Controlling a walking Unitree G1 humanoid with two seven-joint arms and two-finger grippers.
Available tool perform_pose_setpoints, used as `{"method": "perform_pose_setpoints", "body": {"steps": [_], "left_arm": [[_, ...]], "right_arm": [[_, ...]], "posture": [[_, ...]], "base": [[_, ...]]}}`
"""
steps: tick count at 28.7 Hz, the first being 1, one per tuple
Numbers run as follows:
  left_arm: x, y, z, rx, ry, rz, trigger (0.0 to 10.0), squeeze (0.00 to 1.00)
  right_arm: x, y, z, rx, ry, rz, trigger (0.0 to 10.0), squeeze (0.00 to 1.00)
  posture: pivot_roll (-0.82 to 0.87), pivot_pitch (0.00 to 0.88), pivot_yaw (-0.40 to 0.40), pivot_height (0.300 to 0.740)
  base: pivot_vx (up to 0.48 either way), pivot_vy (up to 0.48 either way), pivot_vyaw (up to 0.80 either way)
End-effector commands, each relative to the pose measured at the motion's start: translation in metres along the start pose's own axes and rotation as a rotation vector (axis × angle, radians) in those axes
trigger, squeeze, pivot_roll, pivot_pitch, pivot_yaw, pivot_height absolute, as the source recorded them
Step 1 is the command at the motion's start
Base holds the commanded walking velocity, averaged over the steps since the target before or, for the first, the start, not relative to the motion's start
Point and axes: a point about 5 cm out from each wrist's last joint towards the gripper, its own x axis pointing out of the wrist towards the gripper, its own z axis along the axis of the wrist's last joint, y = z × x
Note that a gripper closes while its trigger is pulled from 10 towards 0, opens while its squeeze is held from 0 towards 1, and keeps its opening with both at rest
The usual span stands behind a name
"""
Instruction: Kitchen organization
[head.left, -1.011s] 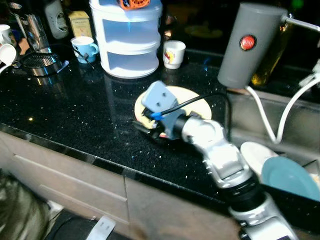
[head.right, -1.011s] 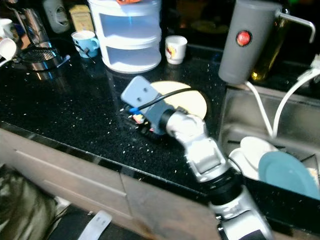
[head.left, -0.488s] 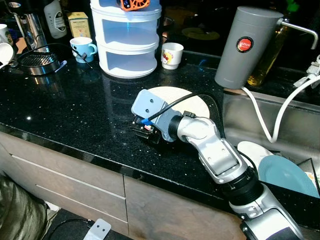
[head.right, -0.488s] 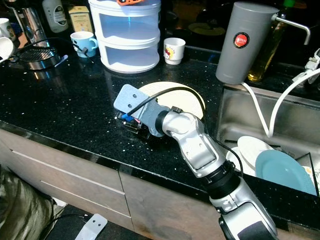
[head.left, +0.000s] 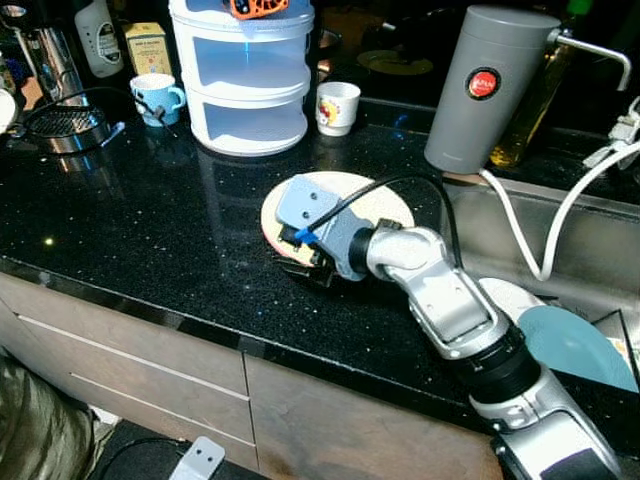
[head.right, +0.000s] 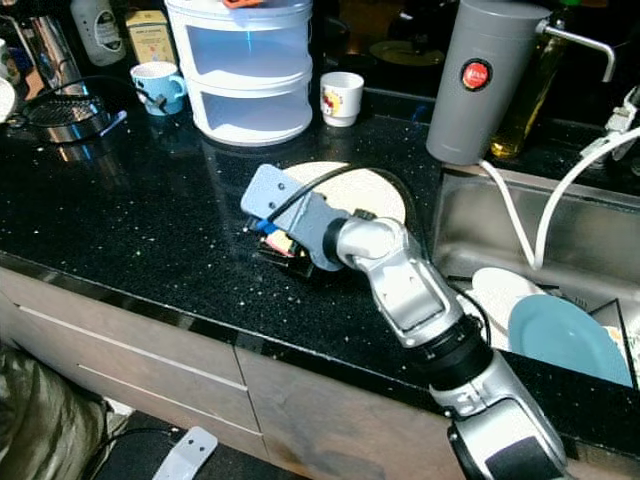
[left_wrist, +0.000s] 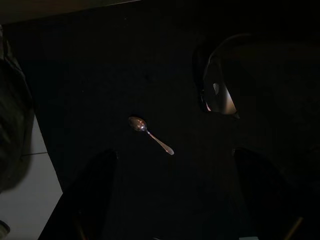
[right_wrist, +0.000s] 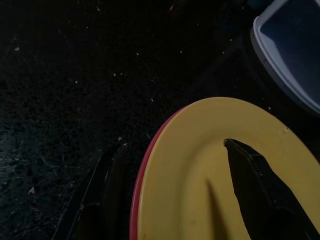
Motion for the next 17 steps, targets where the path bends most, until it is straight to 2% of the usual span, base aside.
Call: {"method": "perform_pose_setpoints", "body": {"steps": [1,12,17], "left_arm": [[0.001,-0.006,-0.005,0.003,0.017,-0.022,10.0,0.00],[0.001,-0.005,-0.004,0.005,0.017,-0.021,10.0,0.00],[0.001,-0.005,-0.005,0.006,0.017,-0.022,10.0,0.00]], "right_arm": [[-0.004,-0.006,0.005,0.035,-0.022,-0.010,10.0,0.00],[-0.005,-0.009,0.000,0.002,0.025,-0.035,10.0,0.00],[-0.005,-0.009,-0.008,-0.052,0.084,-0.037,10.0,0.00]], "posture": [[-0.01,0.000,-0.053,0.740],[-0.02,0.000,-0.049,0.740],[-0.02,0.000,-0.049,0.740]], "base": [[0.000,0.000,0.00],[0.000,0.000,0.00],[0.000,0.000,0.00]]}}
